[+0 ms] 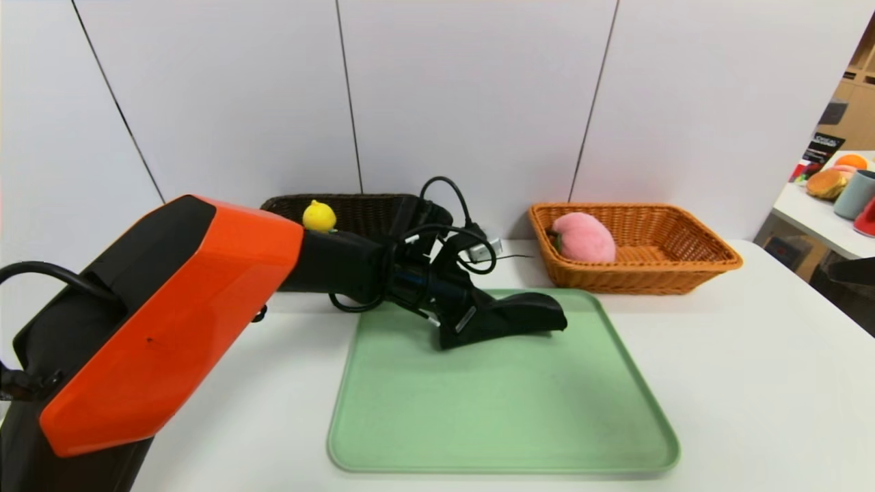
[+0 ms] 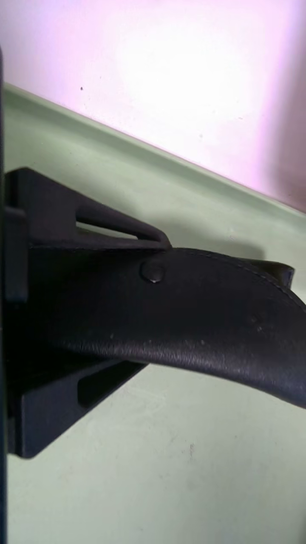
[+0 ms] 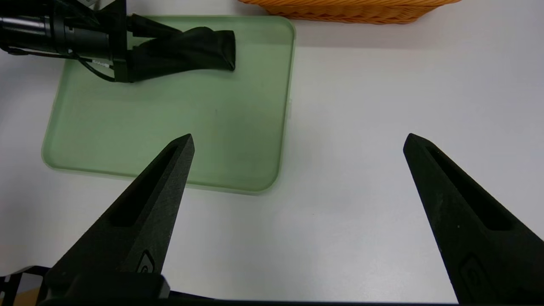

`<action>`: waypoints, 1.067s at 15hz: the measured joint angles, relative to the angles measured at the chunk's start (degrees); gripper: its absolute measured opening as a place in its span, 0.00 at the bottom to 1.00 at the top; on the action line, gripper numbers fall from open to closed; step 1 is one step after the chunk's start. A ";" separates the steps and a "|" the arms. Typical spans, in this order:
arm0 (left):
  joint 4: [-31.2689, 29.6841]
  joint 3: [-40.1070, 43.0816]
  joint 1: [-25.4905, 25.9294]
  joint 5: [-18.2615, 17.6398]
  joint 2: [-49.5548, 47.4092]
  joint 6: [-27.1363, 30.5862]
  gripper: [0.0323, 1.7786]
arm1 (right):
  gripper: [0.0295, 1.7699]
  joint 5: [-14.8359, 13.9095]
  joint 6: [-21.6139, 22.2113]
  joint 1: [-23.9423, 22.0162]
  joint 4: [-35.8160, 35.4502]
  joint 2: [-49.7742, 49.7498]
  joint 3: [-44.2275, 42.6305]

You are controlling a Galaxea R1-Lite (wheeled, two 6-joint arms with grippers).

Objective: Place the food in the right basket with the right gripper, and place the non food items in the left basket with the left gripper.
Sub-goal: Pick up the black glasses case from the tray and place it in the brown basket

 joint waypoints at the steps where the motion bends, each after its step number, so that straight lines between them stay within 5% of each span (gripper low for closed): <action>1: 0.88 0.35 -0.11 -0.02 -0.85 -0.09 0.31 | 0.96 -0.04 0.02 -0.02 -0.02 0.00 0.02; 6: 8.34 0.77 -2.22 1.19 -7.52 -1.62 0.24 | 0.96 0.00 0.07 -0.17 -0.09 0.20 1.71; 7: 9.50 0.63 -2.60 1.57 -8.96 -1.73 0.19 | 0.96 0.02 0.07 -0.17 -0.17 0.30 1.88; 8: 10.41 0.52 -2.88 1.71 -10.30 -1.84 0.02 | 0.96 0.00 0.05 -0.20 -0.20 0.43 1.95; 16: 13.23 0.55 -3.80 3.78 -17.58 -2.73 0.01 | 0.96 -0.15 0.02 -0.04 -0.20 1.16 2.36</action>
